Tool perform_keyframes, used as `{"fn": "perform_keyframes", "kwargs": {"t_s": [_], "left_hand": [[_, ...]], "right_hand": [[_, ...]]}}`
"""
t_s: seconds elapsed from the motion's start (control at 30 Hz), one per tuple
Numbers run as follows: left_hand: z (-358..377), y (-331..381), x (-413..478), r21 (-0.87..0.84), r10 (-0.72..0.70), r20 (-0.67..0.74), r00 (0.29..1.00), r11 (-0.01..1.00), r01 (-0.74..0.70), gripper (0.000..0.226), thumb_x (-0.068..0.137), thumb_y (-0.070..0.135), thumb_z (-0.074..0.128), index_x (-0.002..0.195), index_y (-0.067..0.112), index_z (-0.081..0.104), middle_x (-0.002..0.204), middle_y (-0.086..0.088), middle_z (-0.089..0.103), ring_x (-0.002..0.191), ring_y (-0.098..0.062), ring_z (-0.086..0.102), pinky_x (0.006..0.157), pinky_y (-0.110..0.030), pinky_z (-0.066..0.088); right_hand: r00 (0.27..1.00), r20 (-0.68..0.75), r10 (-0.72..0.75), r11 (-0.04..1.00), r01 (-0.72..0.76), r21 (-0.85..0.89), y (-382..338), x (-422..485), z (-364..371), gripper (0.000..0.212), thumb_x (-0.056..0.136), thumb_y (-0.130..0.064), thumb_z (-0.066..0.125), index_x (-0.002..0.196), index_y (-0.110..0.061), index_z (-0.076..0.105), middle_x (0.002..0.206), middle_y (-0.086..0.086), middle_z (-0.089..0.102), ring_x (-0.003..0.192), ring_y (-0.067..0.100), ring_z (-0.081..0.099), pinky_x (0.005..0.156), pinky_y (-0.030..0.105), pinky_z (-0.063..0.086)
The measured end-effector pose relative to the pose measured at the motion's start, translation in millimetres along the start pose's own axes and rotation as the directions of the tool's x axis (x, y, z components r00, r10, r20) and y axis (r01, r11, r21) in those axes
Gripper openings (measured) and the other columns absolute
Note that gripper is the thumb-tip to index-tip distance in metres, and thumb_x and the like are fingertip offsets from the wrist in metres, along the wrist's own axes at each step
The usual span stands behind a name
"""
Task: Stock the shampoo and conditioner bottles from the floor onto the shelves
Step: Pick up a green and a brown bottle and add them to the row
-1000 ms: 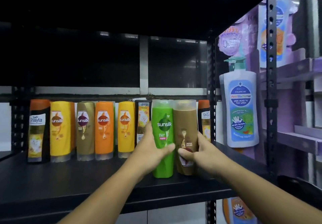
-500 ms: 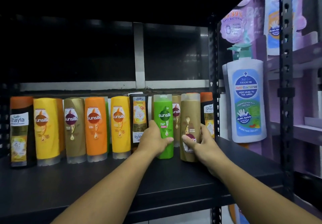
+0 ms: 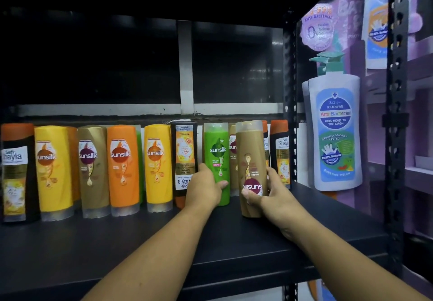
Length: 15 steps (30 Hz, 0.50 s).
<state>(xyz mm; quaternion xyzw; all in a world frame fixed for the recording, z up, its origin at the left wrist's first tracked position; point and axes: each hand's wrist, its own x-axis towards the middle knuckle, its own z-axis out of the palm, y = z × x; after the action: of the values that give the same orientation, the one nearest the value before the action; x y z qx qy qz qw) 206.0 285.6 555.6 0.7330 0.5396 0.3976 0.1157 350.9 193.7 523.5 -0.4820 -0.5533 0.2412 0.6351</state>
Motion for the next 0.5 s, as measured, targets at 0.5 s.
{"fn": "perform_keyframes", "kwargs": {"t_s": [0.5], "left_hand": [[-58, -48, -52, 0.181, 0.303, 0.39, 0.87, 0.9, -0.395, 0.053, 0.096, 0.059, 0.057, 0.14, 0.03, 0.062, 0.139, 0.008, 0.064, 0.126, -0.015, 0.058, 0.106, -0.038, 0.05]], "right_hand": [[0.998, -0.063, 0.013, 0.992, -0.02, -0.121, 3, 1, 0, 0.051, 0.084, -0.028, 0.083, 0.125, -0.034, 0.054, 0.11, -0.006, 0.072, 0.098, 0.012, 0.071, 0.089, 0.039, 0.06]]}}
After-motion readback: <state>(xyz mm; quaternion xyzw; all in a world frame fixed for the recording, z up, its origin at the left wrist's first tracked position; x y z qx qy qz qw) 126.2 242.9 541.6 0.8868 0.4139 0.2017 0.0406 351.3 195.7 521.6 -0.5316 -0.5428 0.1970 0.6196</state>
